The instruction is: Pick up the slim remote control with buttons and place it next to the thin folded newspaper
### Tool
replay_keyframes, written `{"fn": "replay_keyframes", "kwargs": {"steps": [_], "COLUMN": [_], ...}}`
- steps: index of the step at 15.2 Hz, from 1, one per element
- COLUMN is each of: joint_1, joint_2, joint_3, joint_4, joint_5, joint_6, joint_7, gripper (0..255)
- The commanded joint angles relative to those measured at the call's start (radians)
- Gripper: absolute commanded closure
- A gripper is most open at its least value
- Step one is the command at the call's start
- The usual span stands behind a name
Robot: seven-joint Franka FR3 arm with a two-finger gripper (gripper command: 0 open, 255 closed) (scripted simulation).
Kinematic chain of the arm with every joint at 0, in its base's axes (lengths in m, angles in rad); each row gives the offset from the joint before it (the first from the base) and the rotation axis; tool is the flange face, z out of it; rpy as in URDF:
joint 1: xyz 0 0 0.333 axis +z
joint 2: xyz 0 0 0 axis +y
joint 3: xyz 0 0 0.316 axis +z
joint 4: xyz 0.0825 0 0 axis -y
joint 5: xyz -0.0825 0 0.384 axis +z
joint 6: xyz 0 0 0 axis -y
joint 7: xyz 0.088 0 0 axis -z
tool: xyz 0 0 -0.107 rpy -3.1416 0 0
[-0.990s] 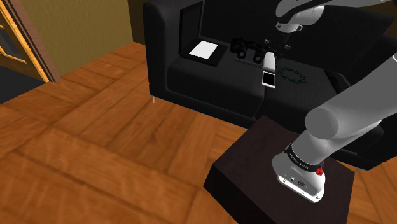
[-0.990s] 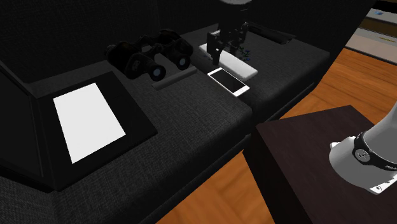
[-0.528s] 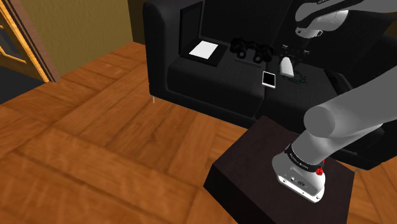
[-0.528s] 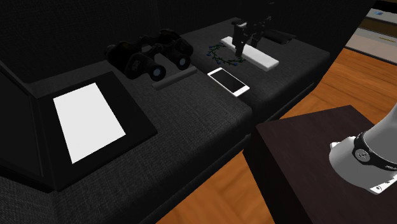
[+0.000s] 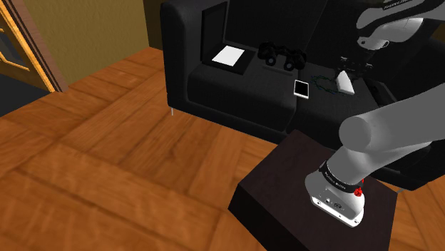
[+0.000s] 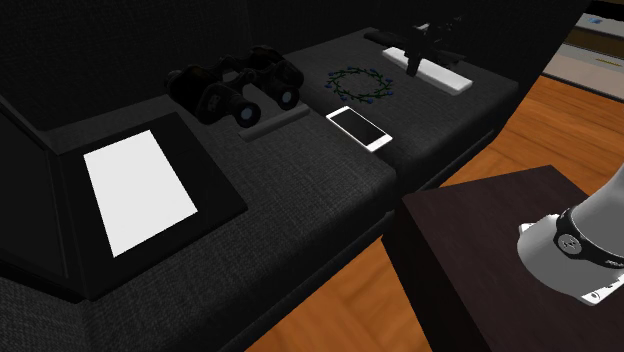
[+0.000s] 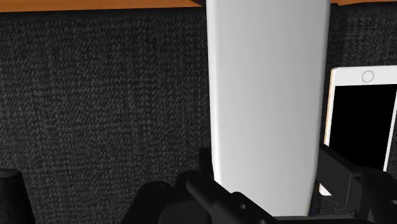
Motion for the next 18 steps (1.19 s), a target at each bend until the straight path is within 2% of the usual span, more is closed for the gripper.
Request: {"fn": "replay_keyframes", "kwargs": {"steps": [1, 10, 18], "joint_1": [-0.026, -0.123, -0.165], "joint_2": [-0.024, -0.05, 0.01], "joint_3": [-0.03, -0.193, -0.368], "joint_4": [-0.02, -0.003, 0.089], "joint_5": [-0.021, -0.087, -0.092], "joint_6": [0.002, -0.014, -0.018], "joint_7": [-0.042, -0.261, -0.484], "gripper": [255, 255, 255]}}
